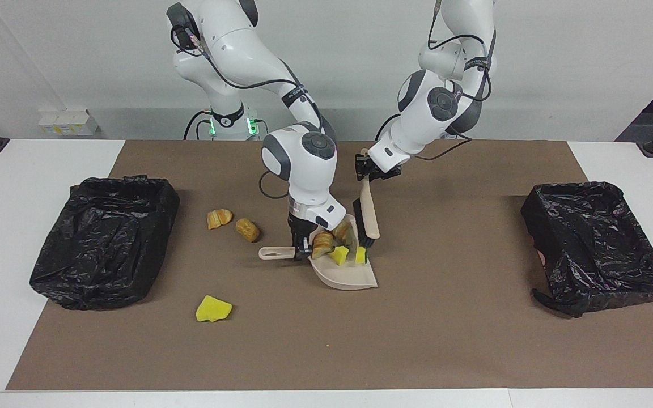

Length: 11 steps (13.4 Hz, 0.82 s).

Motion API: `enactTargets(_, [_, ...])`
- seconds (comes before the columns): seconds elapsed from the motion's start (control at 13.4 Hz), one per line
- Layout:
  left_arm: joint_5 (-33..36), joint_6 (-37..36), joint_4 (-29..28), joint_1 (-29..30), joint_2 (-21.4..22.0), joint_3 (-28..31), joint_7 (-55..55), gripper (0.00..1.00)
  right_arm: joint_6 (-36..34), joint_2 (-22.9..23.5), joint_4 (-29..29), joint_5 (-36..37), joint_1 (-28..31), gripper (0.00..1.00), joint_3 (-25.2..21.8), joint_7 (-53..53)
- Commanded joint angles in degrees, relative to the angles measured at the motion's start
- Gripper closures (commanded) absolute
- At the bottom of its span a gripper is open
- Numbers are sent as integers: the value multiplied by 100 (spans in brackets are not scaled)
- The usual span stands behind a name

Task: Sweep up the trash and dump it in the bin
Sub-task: 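Brush the scraps deeper into the dustpan with the left gripper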

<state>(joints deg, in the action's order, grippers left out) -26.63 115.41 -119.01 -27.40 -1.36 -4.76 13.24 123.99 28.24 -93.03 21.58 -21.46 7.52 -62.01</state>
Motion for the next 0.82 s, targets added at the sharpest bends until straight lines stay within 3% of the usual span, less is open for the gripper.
enactTargets(0.0, [-115, -327, 27, 16, 207, -24, -190, 100, -147, -29, -31, 145, 37, 100, 21, -127])
enactTargets(0.22, [-123, -345, -140, -107, 338, -77, -357, 100, -147, -29, -31, 145, 46, 100, 21, -154])
enactTargets(0.45, [-123, 190, -219, -107, 75, -69, -506, 100, -147, -55, -40, 136, 133, 100, 21, -267])
enactTargets(0.74, [-115, 578, -456, -247, 66, -69, -515, 100, -138, -55, -48, 110, 239, 100, 30, -479])
